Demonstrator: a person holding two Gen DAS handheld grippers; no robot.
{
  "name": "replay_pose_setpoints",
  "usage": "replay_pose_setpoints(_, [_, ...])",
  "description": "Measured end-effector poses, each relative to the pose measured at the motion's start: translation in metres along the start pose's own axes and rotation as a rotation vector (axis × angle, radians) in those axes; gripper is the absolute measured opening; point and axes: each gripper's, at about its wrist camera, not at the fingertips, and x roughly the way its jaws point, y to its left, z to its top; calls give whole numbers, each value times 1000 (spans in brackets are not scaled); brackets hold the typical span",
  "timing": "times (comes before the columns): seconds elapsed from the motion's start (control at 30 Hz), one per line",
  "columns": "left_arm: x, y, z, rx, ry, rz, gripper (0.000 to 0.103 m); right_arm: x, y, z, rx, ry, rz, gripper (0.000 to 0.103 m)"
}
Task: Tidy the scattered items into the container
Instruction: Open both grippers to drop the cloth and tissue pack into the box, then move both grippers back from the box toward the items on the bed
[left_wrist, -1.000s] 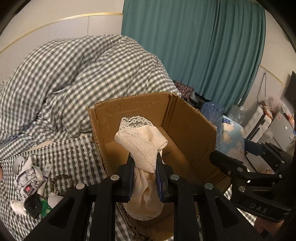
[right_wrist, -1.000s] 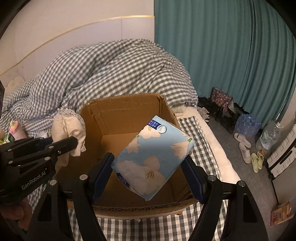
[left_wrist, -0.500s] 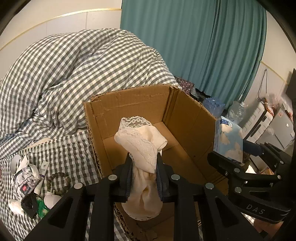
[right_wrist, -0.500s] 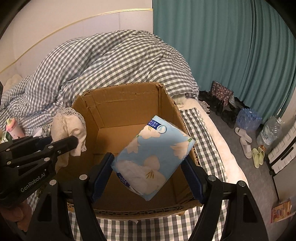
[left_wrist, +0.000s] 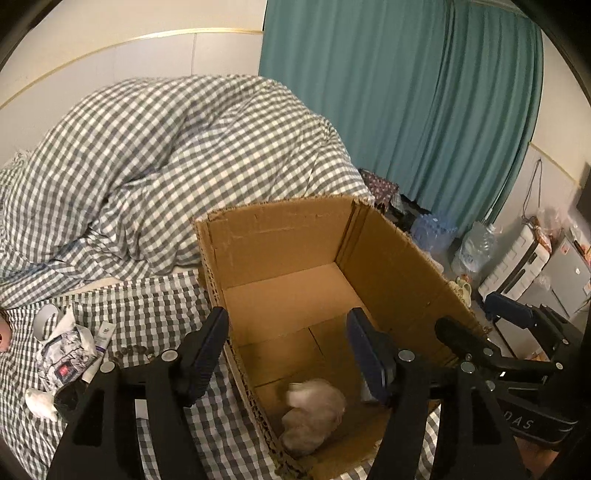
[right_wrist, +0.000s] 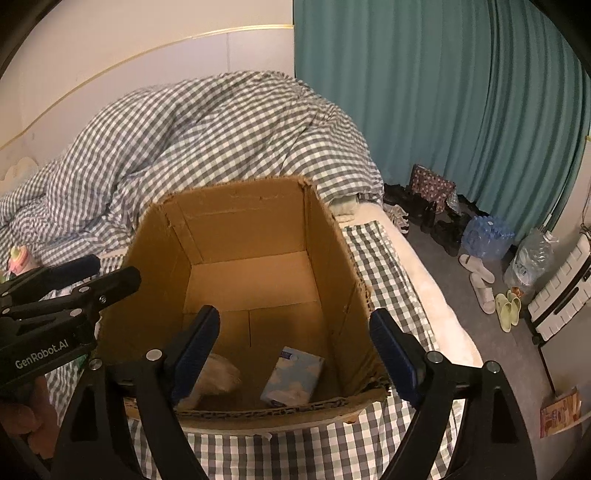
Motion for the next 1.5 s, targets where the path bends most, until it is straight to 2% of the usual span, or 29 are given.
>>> replay_pose_setpoints(0.67, [-121,20,3,-24,-172,61,70,-111,31,14,-31,-166,32,85])
replay_pose_setpoints(1.2, [-209,77,-18,-102,-277,147,92,-172,78,10,-74,-260,88,96])
replay_pose_setpoints(1.33, [-228,93,-23,-124,-306,174,97,-183,91,9,-82,-282,108,102])
replay_pose_setpoints(1.5, [-247,115,-31,-150,-319,198,103,-195,108,6,-109,-301,128,103])
